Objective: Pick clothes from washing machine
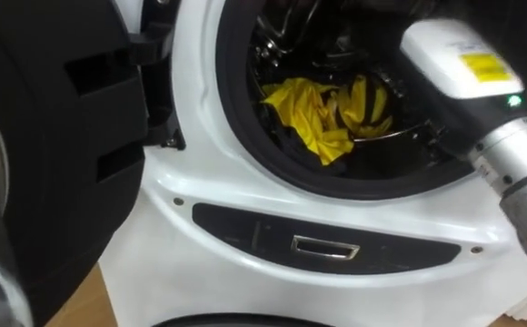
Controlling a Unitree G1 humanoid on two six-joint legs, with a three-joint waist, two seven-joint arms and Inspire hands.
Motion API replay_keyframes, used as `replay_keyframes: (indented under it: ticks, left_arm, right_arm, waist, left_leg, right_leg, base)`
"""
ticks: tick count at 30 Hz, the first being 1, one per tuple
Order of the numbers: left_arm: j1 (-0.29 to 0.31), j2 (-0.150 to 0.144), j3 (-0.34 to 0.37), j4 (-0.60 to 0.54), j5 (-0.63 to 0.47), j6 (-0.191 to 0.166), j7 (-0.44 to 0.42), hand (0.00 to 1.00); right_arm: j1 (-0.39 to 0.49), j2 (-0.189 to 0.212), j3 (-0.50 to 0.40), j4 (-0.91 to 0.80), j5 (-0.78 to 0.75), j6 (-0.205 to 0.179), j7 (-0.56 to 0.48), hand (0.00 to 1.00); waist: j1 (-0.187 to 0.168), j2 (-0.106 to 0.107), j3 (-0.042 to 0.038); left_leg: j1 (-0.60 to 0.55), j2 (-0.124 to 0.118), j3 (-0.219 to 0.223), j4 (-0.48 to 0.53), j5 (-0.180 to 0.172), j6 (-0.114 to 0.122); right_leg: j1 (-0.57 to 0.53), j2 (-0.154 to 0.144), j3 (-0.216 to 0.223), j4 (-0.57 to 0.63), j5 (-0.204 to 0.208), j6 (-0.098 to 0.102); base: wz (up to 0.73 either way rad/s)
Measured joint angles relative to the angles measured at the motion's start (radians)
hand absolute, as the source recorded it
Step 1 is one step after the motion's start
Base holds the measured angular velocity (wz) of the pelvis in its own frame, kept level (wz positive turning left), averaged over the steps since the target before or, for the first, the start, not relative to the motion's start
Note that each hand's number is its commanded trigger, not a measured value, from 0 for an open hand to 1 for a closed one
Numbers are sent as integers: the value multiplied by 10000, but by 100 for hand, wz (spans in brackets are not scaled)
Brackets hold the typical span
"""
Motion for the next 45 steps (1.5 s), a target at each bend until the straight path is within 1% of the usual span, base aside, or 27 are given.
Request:
replay_keyframes:
  ticks: [1, 2, 3, 4, 5, 6, 10, 12, 16, 18, 23, 24, 28, 32, 34, 36, 37, 38, 39, 41, 42, 43, 44, 45]
  left_arm:
    - [-21, 12, -48, 0, -37, 2, 0, 0]
    - [-80, 35, -136, -10, -72, 7, -1, 0]
    - [-133, 75, -226, -23, -89, 26, 4, 0]
    - [-157, 115, -326, -35, -91, 46, 9, 0]
    - [-171, 163, -397, -105, -75, 68, 11, 0]
    - [-167, 203, -479, -210, -54, 77, 13, 0]
    - [-183, 274, -579, -502, -54, 96, 50, 0]
    - [-214, 430, -769, -512, -53, 103, 105, 0]
    - [-156, 450, -759, -700, -15, 221, 180, 0]
    - [-146, 475, -760, -813, -17, 262, 153, 0]
    - [-146, 573, -769, -815, -37, 308, 50, 0]
    - [-161, 586, -768, -816, -22, 339, 49, 0]
    - [-170, 626, -791, -757, -19, 374, 38, 0]
    - [-188, 761, -1051, -705, -14, 409, -113, 0]
    - [-224, 826, -1150, -726, 34, 420, -233, 0]
    - [-271, 887, -1292, -740, 66, 430, -395, 0]
    - [-272, 912, -1339, -746, 76, 436, -435, 0]
    - [-271, 935, -1346, -779, 92, 482, -491, 0]
    - [-283, 960, -1345, -811, 99, 492, -561, 0]
    - [-342, 1024, -1345, -832, 161, 495, -671, 0]
    - [-394, 1106, -1335, -831, 168, 500, -707, 0]
    - [-407, 1176, -1335, -831, 167, 498, -719, 0]
    - [-416, 1318, -1323, -829, 166, 492, -719, 0]
    - [-418, 1408, -1328, -825, 166, 489, -717, 0]
  right_arm:
    - [-43, -29, 44, 79, 9, 25, 60, 0]
    - [-87, -100, 207, 233, 16, 136, 157, 0]
    - [-156, -107, 299, 350, 25, 241, 204, 0]
    - [-217, -136, 337, 417, 8, 255, 240, 0]
    - [-388, -291, 499, 703, 18, 299, 253, 0]
    - [-540, -354, 614, 1009, 98, 388, 277, 0]
    - [-987, -365, 869, 1902, 178, 445, 259, 0]
    - [-1181, -381, 1049, 2453, 292, 457, 142, 0]
    - [-1150, -382, 1148, 2839, 63, 501, -2, 0]
    - [-1230, -387, 1148, 3247, 21, 564, -75, 0]
    - [-1128, -394, 1148, 3977, 63, 601, -252, 0]
    - [-1064, -394, 1147, 4025, 72, 682, -275, 0]
    - [-954, -410, 1133, 4128, 21, 765, -385, 0]
    - [-963, -425, 1160, 4348, -13, 804, -363, 0]
    - [-974, -454, 1163, 4365, -37, 899, -265, 0]
    - [-979, -647, 1307, 4343, -37, 1043, -81, 0]
    - [-995, -690, 1397, 4326, -37, 1082, -30, 62]
    - [-1075, -748, 1533, 4317, -48, 1098, 66, 98]
    - [-1130, -782, 1564, 4319, -88, 1109, 197, 100]
    - [-1148, -860, 1566, 4319, -120, 1120, 397, 100]
    - [-1159, -870, 1582, 4300, -177, 1181, 546, 100]
    - [-1158, -870, 1628, 4284, -221, 1239, 613, 100]
    - [-1159, -892, 1777, 4272, -261, 1302, 721, 100]
    - [-1162, -915, 1884, 4265, -281, 1332, 857, 100]
  waist:
    - [60, -5, 3]
    - [166, -14, 8]
    - [206, -45, 20]
    - [225, -71, 33]
    - [272, -120, 50]
    - [329, -177, 52]
    - [440, -287, 54]
    - [517, -334, 55]
    - [742, -334, 55]
    - [820, -334, 55]
    - [894, -329, 53]
    - [956, -329, 53]
    - [1102, -313, 44]
    - [1245, -301, 38]
    - [1293, -299, 37]
    - [1337, -297, 35]
    - [1358, -297, 35]
    - [1397, -299, 35]
    - [1440, -301, 33]
    - [1491, -332, 13]
    - [1574, -404, -32]
    - [1596, -460, -68]
    - [1608, -586, -96]
    - [1621, -663, -89]
  left_leg:
    - [11, 2, 10, 2, 1, -1]
    - [28, 3, 22, 15, 1, -1]
    - [52, 0, 20, 20, 2, -1]
    - [72, 0, 21, 21, 2, -2]
    - [117, 2, 19, 11, 3, -4]
    - [161, 4, 39, 6, 4, -6]
    - [165, -8, -43, 124, 3, -6]
    - [146, -9, -90, 255, -7, -17]
    - [80, -24, -189, 428, -16, -27]
    - [-21, -59, -352, 590, -16, -30]
    - [-46, -121, -662, 877, -17, -39]
    - [-94, -121, -676, 927, -27, -59]
    - [-255, -133, -679, 1050, -21, -79]
    - [-258, -151, -827, 1137, 1, -112]
    - [-284, -153, -881, 1165, 3, -116]
    - [-363, -160, -917, 1220, 1, -118]
    - [-363, -157, -923, 1220, 1, -117]
    - [-363, -152, -936, 1219, -2, -115]
    - [-378, -152, -1001, 1212, -12, -98]
    - [-426, -155, -1060, 1211, 5, -122]
    - [-429, -151, -1059, 1160, 54, -187]
    - [-427, -150, -1061, 1119, 73, -201]
    - [-380, -145, -1069, 1013, 129, -250]
    - [-336, -126, -1086, 989, 164, -226]
  right_leg:
    - [8, 2, 7, 0, 0, 0]
    - [32, 1, 14, -3, 0, 0]
    - [64, -1, 7, -8, -1, -2]
    - [84, -1, 4, -9, -2, -3]
    - [119, -1, 1, -11, -3, -5]
    - [164, 1, 2, -10, -3, -5]
    - [235, -12, -39, -1, 23, 0]
    - [281, -19, -115, 2, 29, 1]
    - [282, -44, -178, 9, 30, 23]
    - [306, -69, -298, 26, 30, 36]
    - [464, -117, -553, 44, 10, 101]
    - [444, -118, -557, 71, 18, 108]
    - [362, -144, -583, 195, 46, 99]
    - [402, -146, -675, 171, 78, 94]
    - [429, -152, -759, 170, 74, 87]
    - [391, -158, -840, 178, 66, 73]
    - [362, -154, -840, 181, 63, 69]
    - [352, -147, -840, 186, 59, 62]
    - [338, -144, -850, 191, 47, 42]
    - [309, -145, -906, 193, 45, 39]
    - [286, -144, -919, 209, 37, 15]
    - [291, -143, -939, 209, 30, -1]
    - [352, -146, -1002, 202, 14, -28]
    - [396, -144, -1089, 180, 4, -58]
  base:
    - [0]
    - [0]
    - [0]
    - [0]
    - [0]
    - [-3]
    - [4]
    - [2]
    - [5]
    - [25]
    - [20]
    - [9]
    - [0]
    - [6]
    - [10]
    - [12]
    - [0]
    - [0]
    - [0]
    - [6]
    - [5]
    - [5]
    - [7]
    - [7]
